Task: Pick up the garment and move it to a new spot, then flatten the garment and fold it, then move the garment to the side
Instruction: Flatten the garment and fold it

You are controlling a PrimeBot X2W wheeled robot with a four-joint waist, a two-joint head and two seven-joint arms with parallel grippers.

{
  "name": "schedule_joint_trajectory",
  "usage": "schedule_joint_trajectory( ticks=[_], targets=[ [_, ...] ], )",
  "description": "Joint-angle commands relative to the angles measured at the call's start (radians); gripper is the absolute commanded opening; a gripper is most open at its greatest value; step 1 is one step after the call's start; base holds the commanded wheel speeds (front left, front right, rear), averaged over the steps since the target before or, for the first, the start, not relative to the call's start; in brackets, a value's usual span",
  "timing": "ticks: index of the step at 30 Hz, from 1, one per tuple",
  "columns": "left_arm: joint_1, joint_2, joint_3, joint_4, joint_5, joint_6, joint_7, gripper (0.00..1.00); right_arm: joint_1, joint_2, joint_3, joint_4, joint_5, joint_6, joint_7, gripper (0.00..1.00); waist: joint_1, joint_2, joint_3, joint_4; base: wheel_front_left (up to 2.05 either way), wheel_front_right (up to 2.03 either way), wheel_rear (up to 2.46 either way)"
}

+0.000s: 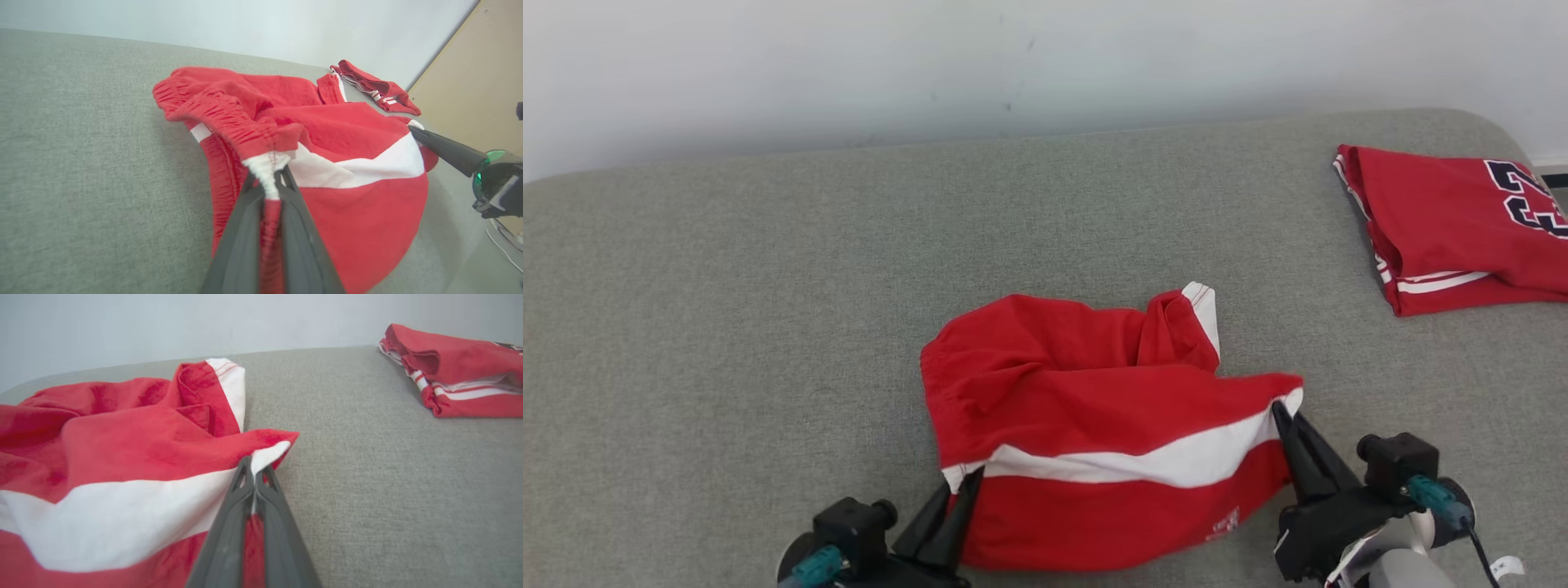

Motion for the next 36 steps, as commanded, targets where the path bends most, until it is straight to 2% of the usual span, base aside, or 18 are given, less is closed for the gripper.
schedule_joint_trajectory(
  ticks=[1, 7, 10, 14, 15, 21, 30, 36],
  targets=[
    [-0.004, 0.006, 0.016, -0.011, -0.006, 0.002, 0.000, 0.00, 0.020, -0.006, -0.008, -0.028, -0.009, -0.003, 0.000, 0.00, 0.0000, 0.0000, 0.000, -0.003, 0.00, 0.00, 0.00],
    [-0.095, 0.016, 0.078, -0.067, -0.032, 0.002, 0.000, 0.00, -0.004, -0.024, -0.014, -0.179, 0.025, -0.003, 0.000, 0.00, 0.0000, 0.0000, 0.008, -0.021, 0.00, 0.00, 0.00],
    [-0.187, 0.040, 0.070, -0.078, -0.052, 0.002, 0.000, 0.00, -0.062, -0.043, 0.009, -0.227, 0.063, -0.003, 0.000, 0.00, 0.0000, 0.0000, 0.025, -0.032, 0.00, 0.00, 0.00],
    [-0.366, 0.081, 0.028, -0.077, -0.115, 0.002, 0.026, 0.00, -0.194, -0.080, 0.038, -0.251, 0.129, -0.003, 0.000, 0.00, 0.0000, 0.0000, 0.072, -0.045, 0.00, 0.00, 0.00],
    [-0.366, 0.081, 0.028, -0.077, -0.115, 0.002, 0.026, 0.00, -0.194, -0.080, 0.038, -0.251, 0.129, -0.003, 0.000, 0.00, 0.0000, 0.0000, 0.072, -0.045, 0.00, 0.00, 0.00],
    [-0.723, 0.143, 0.000, -0.054, -0.225, 0.001, 0.114, 0.00, -0.484, -0.133, 0.066, -0.273, 0.245, -0.003, 0.028, 0.00, 0.0000, 0.0000, 0.212, -0.052, 0.00, 0.00, 0.00],
    [-1.253, 0.200, -0.069, 0.072, -0.340, 0.002, 0.179, 0.00, -0.977, -0.154, 0.035, -0.156, 0.385, -0.003, 0.128, 0.00, 0.0000, 0.0000, 0.392, -0.051, 0.00, 0.00, 0.00],
    [-1.521, 0.223, -0.106, 0.202, -0.382, 0.002, 0.183, 0.00, -1.275, -0.169, 0.020, -0.005, 0.375, -0.003, 0.172, 0.00, 0.0000, 0.0000, 0.468, -0.049, 0.00, 0.00, 0.00]
  ],
)
